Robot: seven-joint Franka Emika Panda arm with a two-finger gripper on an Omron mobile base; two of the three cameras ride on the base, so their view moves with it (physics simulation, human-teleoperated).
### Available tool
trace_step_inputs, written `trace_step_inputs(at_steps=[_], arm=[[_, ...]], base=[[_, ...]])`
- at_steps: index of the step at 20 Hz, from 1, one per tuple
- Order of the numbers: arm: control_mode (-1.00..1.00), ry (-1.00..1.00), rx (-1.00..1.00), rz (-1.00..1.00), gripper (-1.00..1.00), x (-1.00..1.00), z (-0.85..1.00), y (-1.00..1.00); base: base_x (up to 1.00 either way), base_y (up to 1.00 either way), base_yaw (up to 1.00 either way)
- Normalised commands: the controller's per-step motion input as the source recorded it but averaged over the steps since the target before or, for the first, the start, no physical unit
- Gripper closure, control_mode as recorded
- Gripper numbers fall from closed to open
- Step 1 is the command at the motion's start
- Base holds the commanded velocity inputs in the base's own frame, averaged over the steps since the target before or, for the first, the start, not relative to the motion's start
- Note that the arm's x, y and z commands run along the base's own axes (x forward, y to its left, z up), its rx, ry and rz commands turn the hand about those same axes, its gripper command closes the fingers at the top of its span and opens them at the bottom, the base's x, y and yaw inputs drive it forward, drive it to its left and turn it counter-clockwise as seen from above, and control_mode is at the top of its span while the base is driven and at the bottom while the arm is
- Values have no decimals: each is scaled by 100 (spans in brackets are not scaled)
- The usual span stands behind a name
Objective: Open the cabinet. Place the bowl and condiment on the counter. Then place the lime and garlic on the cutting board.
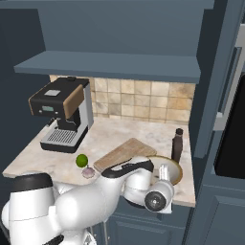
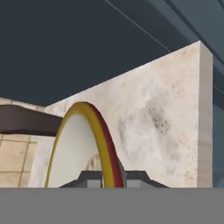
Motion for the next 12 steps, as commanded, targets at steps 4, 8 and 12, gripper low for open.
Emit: trace_step_inputs(at_steps=[4,8,12], arm=[[-100,2,0,0,100,7,-11,-2],[-100,1,0,0,100,8,-13,-4],[-100,0,0,0,100,7,-11,-7]], base=[[0,0,0],[0,0,0],[0,0,0]])
